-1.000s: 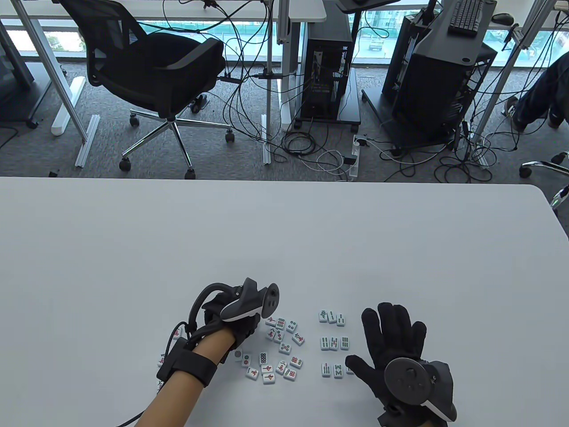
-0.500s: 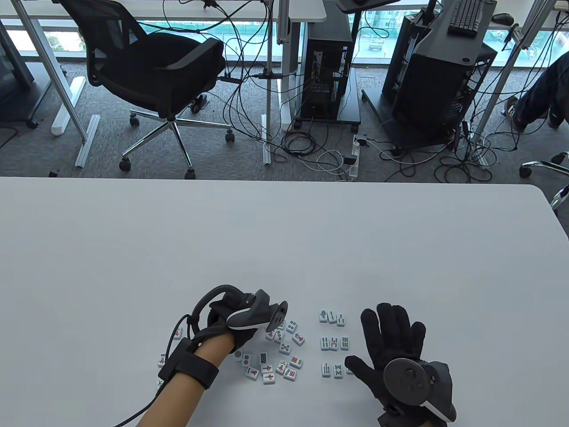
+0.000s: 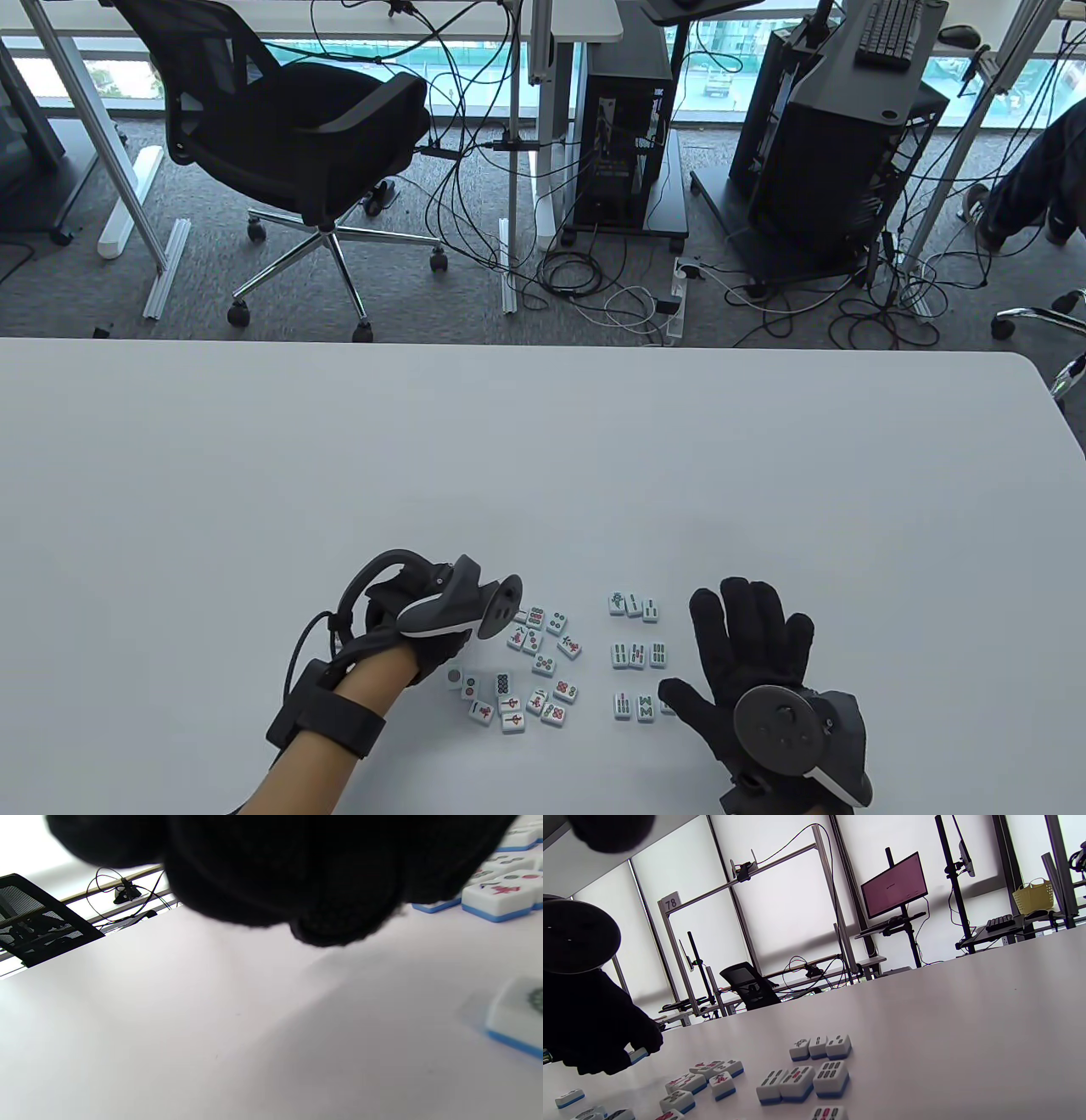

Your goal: Mahjong suit sorting

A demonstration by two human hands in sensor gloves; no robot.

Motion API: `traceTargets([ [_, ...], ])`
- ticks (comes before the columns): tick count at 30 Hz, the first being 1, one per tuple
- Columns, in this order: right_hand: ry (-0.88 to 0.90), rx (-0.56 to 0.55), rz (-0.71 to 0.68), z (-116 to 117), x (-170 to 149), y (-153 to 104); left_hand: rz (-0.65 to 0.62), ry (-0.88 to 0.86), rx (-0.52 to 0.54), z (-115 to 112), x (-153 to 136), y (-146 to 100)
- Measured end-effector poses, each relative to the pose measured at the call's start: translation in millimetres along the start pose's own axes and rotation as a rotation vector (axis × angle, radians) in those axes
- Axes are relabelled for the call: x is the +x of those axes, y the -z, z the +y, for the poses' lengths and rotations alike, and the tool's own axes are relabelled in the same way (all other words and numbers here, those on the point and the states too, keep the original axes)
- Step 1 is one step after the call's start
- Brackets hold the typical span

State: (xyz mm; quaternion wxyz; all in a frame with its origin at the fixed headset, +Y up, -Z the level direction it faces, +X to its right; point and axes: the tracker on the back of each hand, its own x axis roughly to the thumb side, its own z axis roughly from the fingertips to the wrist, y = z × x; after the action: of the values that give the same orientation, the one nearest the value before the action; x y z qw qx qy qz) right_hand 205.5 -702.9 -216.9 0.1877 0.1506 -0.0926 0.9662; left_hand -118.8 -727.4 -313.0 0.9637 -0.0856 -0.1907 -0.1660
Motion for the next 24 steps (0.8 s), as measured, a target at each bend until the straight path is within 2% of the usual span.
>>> traceTargets([
  [5,-0.004,-0.009,0.011,-0.9,-2.0,-0.6,0.007,-0.053,-0.017,-5.2,-19.6,-43.4],
  [9,-0.016,0.000,0.009,1.2,-1.9,-0.3,0.018,-0.049,-0.043,-23.8,-27.2,-77.3],
  [13,-0.022,0.005,0.007,2.0,-1.5,-0.4,0.027,-0.065,-0.070,-43.9,-30.0,-98.9],
  [18,-0.025,0.014,0.005,2.8,-0.3,0.0,0.032,-0.070,-0.086,-62.2,-28.4,-112.4],
  [24,-0.029,0.023,0.006,3.4,0.8,0.3,0.032,-0.064,-0.094,-70.2,-23.8,-112.3],
])
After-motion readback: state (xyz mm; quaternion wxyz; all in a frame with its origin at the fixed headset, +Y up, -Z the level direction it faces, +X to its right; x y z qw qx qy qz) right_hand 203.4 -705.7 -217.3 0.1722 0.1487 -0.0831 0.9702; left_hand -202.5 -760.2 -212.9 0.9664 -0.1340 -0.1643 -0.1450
